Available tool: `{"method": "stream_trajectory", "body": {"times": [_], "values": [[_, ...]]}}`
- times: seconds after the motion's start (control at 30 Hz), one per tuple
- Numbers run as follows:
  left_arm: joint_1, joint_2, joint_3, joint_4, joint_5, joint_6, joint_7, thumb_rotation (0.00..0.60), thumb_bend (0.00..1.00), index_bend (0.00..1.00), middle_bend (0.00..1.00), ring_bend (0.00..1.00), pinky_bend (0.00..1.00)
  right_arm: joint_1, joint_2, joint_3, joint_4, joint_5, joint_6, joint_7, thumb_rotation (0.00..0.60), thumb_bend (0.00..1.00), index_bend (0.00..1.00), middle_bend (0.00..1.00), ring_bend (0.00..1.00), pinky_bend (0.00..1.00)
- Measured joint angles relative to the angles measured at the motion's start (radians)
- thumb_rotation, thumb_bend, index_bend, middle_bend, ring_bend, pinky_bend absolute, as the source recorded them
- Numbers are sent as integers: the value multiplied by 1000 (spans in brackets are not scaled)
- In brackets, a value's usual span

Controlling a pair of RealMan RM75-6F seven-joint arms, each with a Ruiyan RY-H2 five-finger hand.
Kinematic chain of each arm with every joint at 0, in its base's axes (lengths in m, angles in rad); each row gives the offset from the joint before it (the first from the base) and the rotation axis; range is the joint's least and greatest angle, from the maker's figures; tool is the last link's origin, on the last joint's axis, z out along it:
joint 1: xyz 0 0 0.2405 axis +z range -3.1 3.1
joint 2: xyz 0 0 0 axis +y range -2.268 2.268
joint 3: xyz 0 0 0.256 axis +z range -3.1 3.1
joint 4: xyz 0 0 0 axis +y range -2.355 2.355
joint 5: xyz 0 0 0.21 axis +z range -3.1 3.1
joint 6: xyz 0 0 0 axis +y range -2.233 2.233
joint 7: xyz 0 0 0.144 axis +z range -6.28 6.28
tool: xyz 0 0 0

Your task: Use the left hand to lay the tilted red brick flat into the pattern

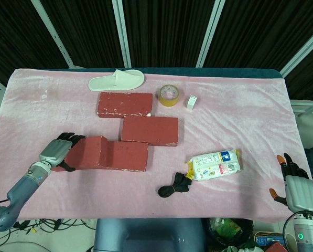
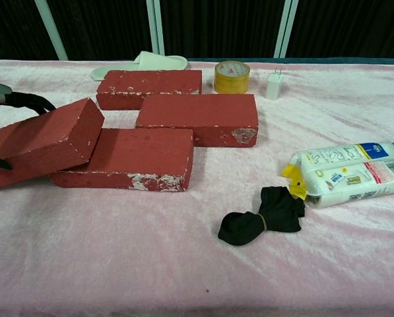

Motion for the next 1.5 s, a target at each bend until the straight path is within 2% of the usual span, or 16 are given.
{"method": "stream_trajectory", "body": {"times": [0.87,1.17,1.37,1.5], "values": [[5,24,1,-15,17,13,-14,600,128,135,201,0,0,-2,-1,0,1,1,4,-2,600,154,75,7,125,200],[1,31,1,-17,31,14,-9,600,131,170,215,0,0,-3,0,0,0,1,6,0,600,153,75,7,125,200],[-23,43,-27,9,39,52,62,600,136,179,221,0,0,-3,0,-2,-1,0,4,-1,600,153,75,7,125,200],[-70,55,-61,28,2,49,141,600,140,178,221,0,0,-3,0,-1,-2,4,3,-1,600,154,75,7,125,200]]}}
